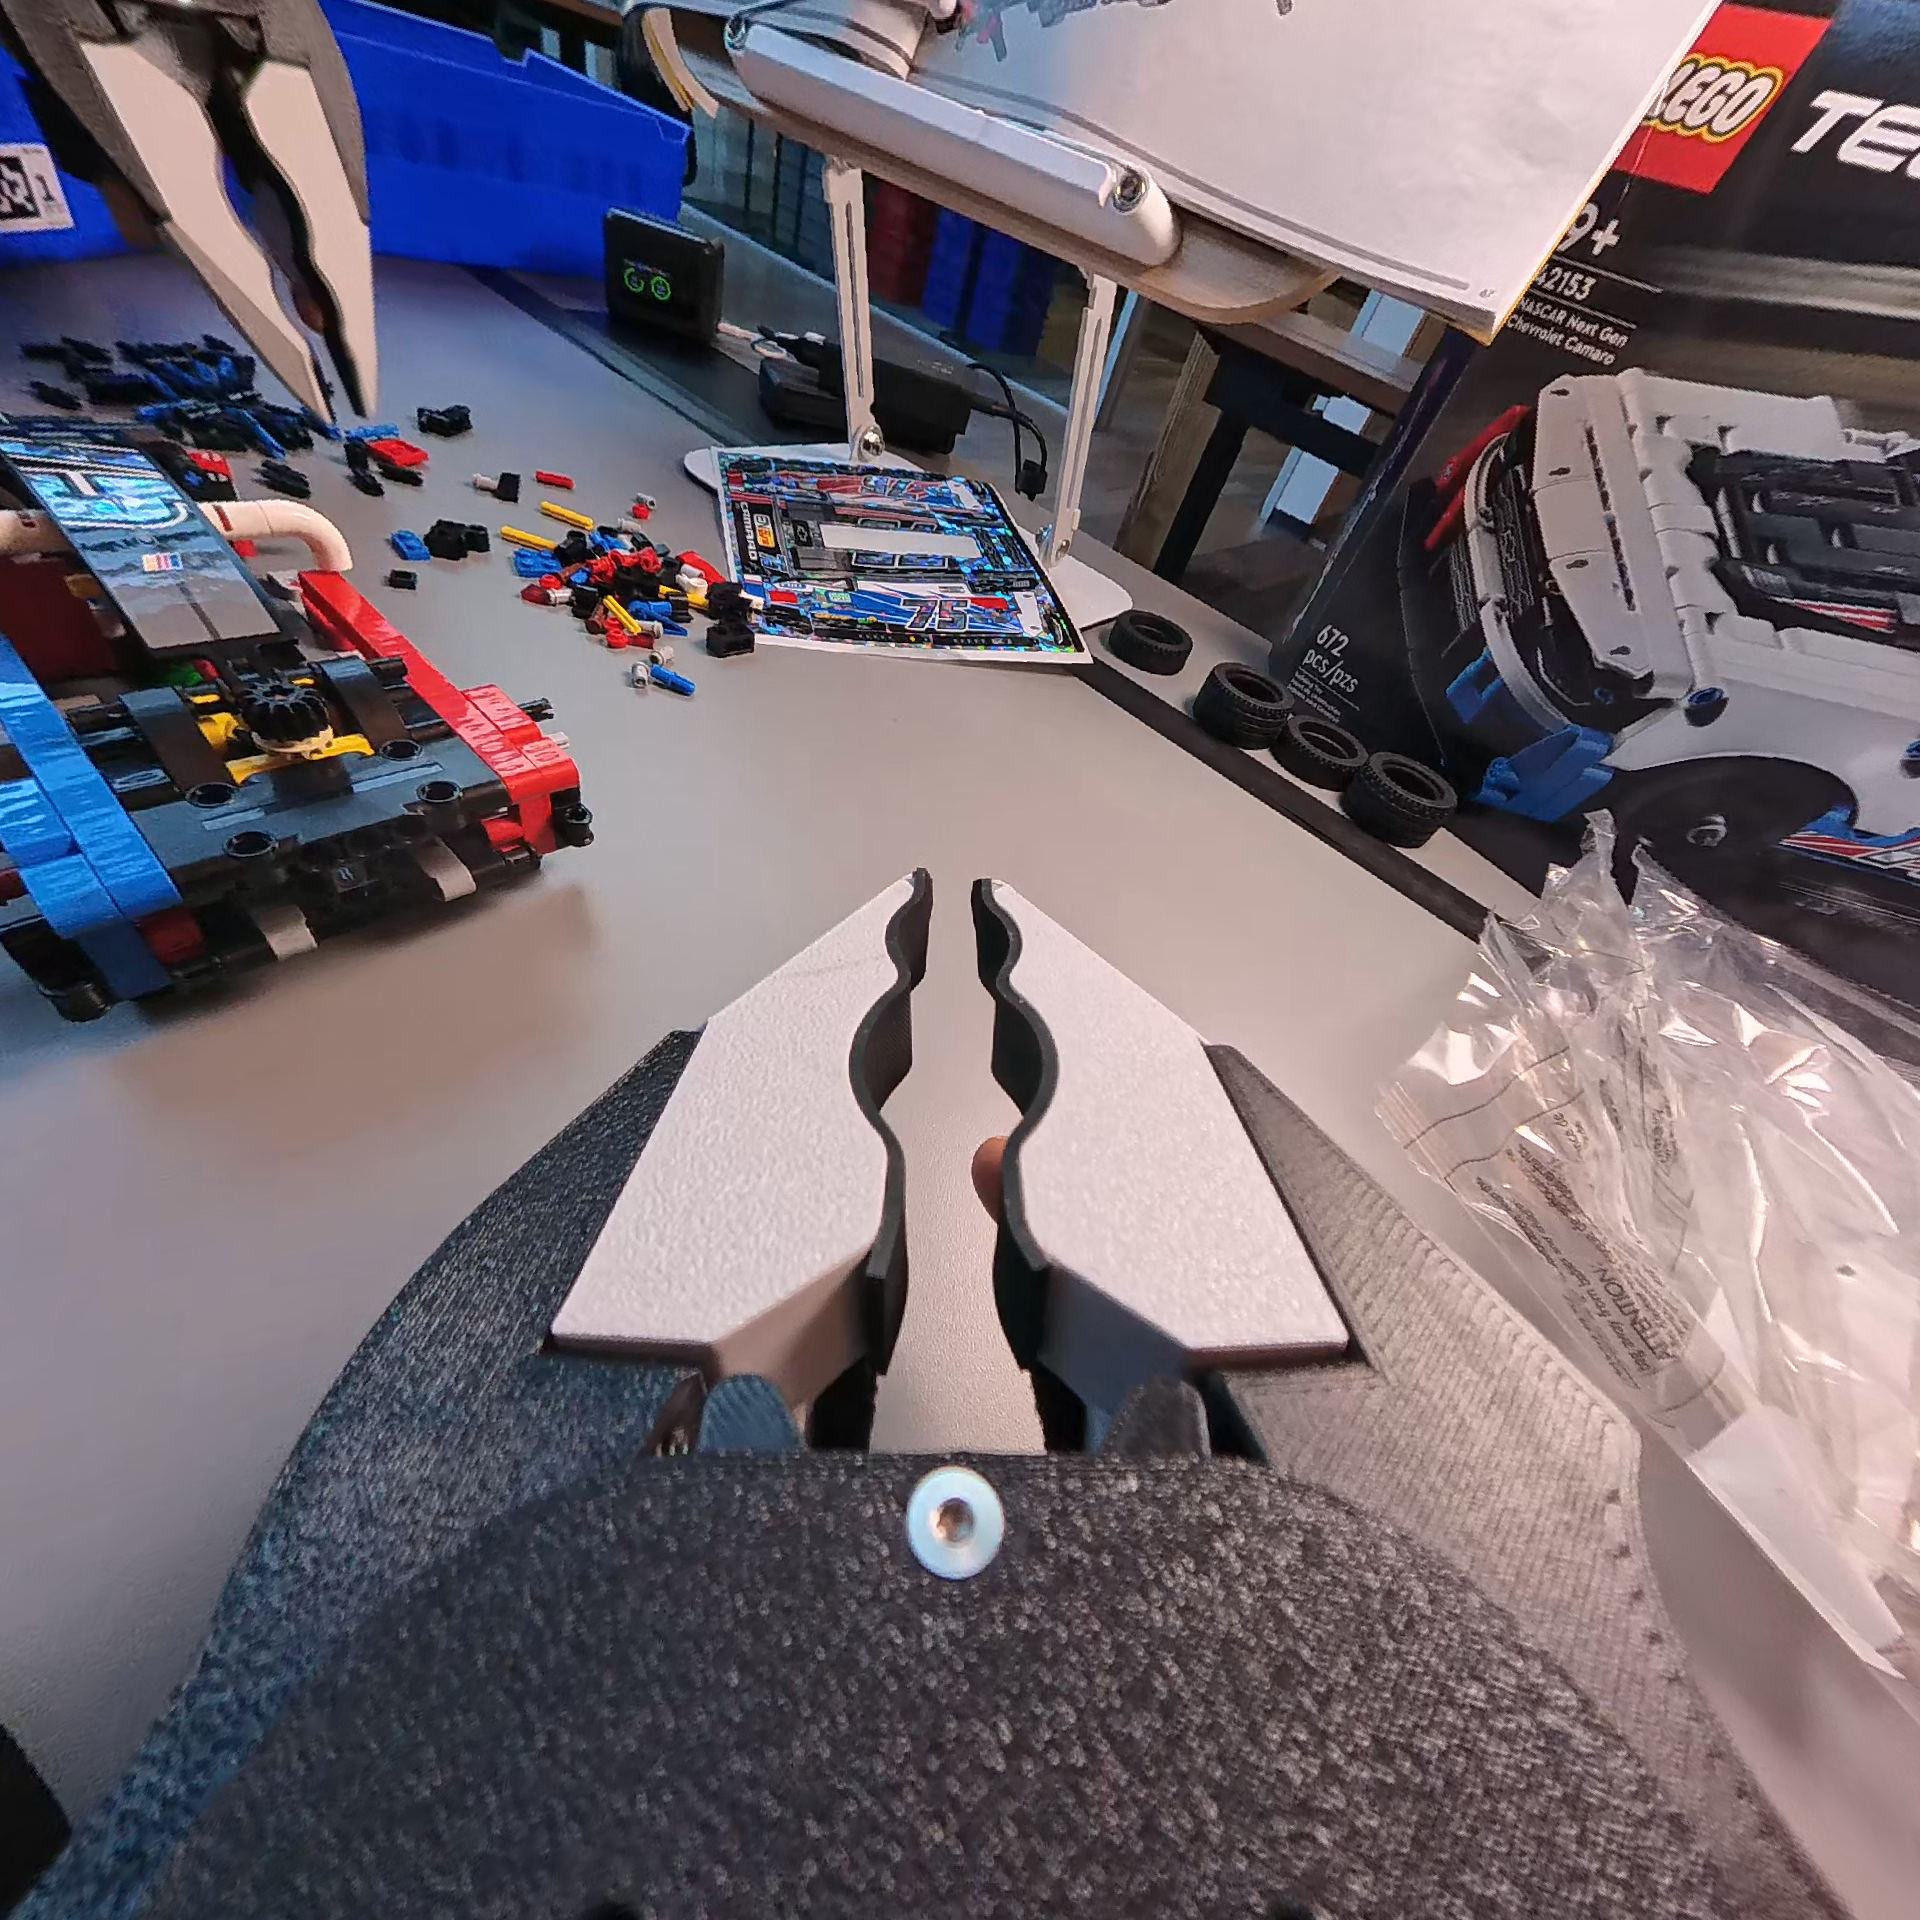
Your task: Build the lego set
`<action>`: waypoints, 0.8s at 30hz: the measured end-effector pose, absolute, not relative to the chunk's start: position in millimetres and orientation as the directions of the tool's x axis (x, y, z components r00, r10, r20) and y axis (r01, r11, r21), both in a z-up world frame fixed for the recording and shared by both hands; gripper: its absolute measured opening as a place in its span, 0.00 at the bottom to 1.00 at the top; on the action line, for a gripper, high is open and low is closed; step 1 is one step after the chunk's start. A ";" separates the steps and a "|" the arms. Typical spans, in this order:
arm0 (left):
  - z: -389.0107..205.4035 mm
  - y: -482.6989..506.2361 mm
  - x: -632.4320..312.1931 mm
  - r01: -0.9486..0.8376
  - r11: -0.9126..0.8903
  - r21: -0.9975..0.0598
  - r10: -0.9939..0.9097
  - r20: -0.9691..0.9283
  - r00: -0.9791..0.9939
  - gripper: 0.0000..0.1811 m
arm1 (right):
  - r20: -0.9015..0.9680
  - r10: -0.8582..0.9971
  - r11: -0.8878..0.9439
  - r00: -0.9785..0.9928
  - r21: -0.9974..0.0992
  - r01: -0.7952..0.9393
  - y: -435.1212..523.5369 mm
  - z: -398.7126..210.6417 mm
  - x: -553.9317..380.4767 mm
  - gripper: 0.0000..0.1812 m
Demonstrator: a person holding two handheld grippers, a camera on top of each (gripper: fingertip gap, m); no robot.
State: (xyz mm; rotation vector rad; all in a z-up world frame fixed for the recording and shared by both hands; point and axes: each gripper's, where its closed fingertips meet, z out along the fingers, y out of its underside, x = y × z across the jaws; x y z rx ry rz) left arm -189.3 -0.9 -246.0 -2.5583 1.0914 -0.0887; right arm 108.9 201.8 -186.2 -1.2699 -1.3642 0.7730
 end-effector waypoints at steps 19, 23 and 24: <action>-163.5 12.4 -95.8 -0.374 -0.498 -0.782 -0.696 0.103 0.711 0.03 | 0.336 0.942 0.330 0.010 -0.932 0.152 152.6 -143.2 98.3 0.05; -91.0 8.6 -8.4 0.038 -0.362 -0.932 -0.746 0.314 0.587 0.03 | 0.476 0.856 0.495 -0.203 -0.867 0.056 60.3 -110.7 75.6 0.11; -81.7 7.7 8.7 0.110 -0.347 -0.931 -0.754 0.347 0.557 0.03 | 0.510 0.832 0.528 -0.219 -0.849 0.030 42.7 -104.2 70.5 0.13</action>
